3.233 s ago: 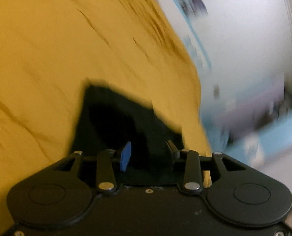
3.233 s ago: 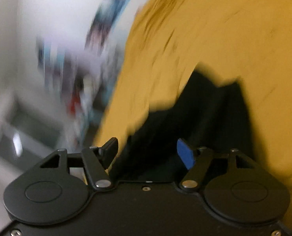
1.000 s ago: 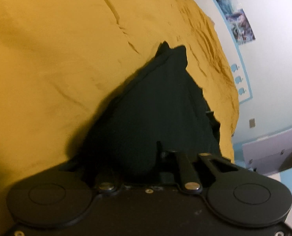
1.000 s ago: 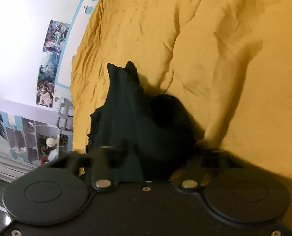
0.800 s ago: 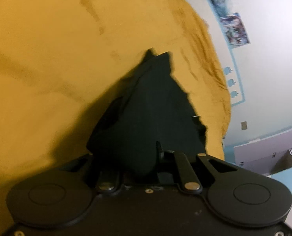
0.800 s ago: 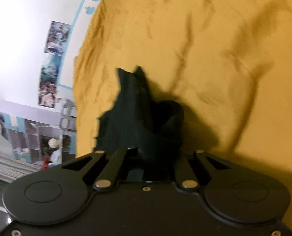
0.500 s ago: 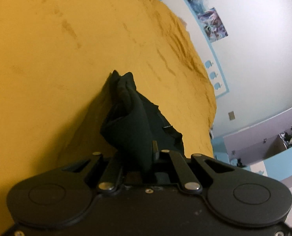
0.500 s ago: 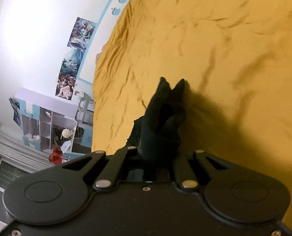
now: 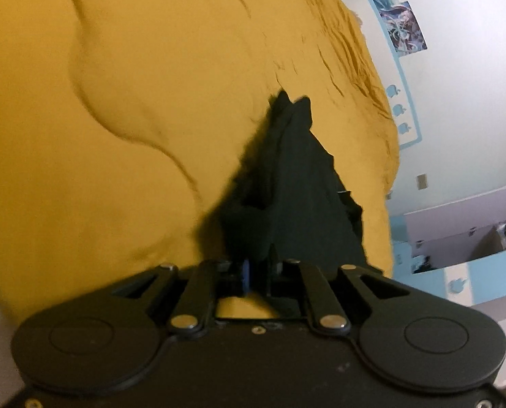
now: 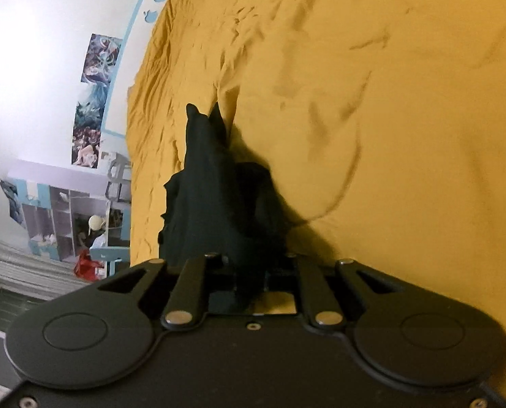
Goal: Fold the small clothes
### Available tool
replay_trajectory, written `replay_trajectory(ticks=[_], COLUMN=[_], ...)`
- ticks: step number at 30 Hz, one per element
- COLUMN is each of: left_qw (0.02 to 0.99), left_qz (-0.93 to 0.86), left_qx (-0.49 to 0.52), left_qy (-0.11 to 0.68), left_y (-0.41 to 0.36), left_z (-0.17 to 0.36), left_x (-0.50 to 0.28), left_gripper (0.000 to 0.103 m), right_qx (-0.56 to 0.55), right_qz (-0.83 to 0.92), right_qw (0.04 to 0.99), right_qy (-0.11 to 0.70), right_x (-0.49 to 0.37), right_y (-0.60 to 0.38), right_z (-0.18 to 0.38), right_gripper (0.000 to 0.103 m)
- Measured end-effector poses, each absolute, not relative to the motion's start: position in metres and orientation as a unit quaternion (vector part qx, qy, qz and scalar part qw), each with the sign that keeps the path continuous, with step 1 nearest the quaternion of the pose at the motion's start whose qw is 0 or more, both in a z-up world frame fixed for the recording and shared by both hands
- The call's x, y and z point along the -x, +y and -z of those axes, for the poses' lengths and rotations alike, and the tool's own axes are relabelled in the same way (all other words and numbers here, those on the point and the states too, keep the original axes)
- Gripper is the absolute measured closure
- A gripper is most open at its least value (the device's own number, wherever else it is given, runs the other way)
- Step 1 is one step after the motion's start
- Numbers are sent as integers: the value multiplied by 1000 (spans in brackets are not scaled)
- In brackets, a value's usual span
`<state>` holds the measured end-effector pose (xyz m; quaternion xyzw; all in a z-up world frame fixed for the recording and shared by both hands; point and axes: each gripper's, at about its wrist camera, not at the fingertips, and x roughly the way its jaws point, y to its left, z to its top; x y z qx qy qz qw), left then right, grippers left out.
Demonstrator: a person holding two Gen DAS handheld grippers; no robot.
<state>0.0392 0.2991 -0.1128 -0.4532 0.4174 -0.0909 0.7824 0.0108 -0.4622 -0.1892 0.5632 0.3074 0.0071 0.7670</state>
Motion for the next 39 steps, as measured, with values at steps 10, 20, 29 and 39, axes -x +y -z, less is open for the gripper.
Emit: replay_trajectory(ticks=[10, 20, 29, 39], left_qw=[883, 892, 879, 912], left_qz=[121, 113, 118, 95], left_qx=[305, 175, 131, 153], left_qy=[336, 402, 442, 367], left_y=[296, 226, 193, 215], left_z=[12, 72, 117, 100], left_x=[-76, -272, -336, -320], left_gripper=[68, 66, 69, 94], right_qx=[-375, -272, -269, -246], right_qz=[54, 31, 39, 42], right_qw=[893, 907, 900, 920], right_qy=[243, 321, 340, 302], right_x=[-53, -222, -256, -260], right_y=[-444, -435, -439, -430], right_z=[85, 111, 140, 137], right_gripper=[48, 48, 43, 42])
